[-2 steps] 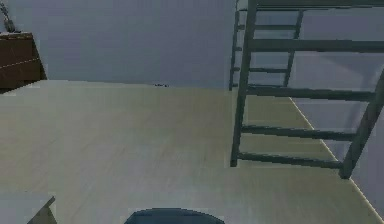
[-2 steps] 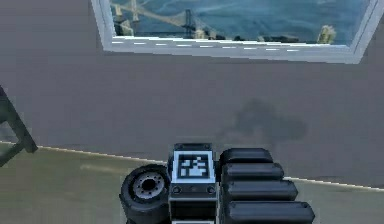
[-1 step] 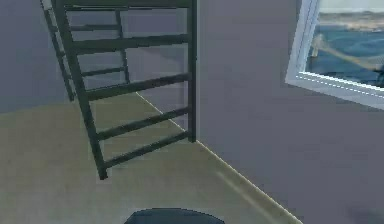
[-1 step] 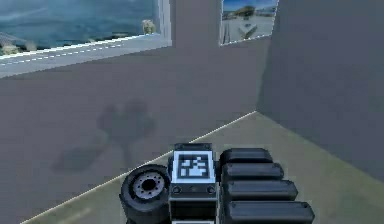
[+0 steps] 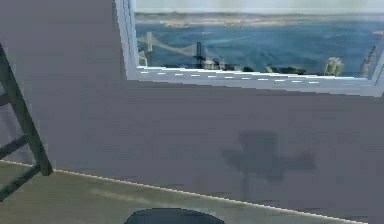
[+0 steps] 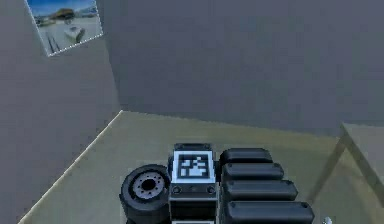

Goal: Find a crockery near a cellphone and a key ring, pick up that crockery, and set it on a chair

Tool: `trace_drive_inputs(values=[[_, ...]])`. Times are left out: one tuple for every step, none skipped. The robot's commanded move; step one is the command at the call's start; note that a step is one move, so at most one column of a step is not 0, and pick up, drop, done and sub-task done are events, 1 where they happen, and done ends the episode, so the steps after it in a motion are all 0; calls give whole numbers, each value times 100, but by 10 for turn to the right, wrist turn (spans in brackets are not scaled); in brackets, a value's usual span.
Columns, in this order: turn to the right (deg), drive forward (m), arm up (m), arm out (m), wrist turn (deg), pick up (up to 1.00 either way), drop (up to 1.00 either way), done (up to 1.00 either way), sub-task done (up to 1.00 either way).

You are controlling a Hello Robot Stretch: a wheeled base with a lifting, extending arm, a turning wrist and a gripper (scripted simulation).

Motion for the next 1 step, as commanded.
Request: trace_drive_inputs(values=[[450, 0, 0, 0, 0, 0, 0, 0, 0]])
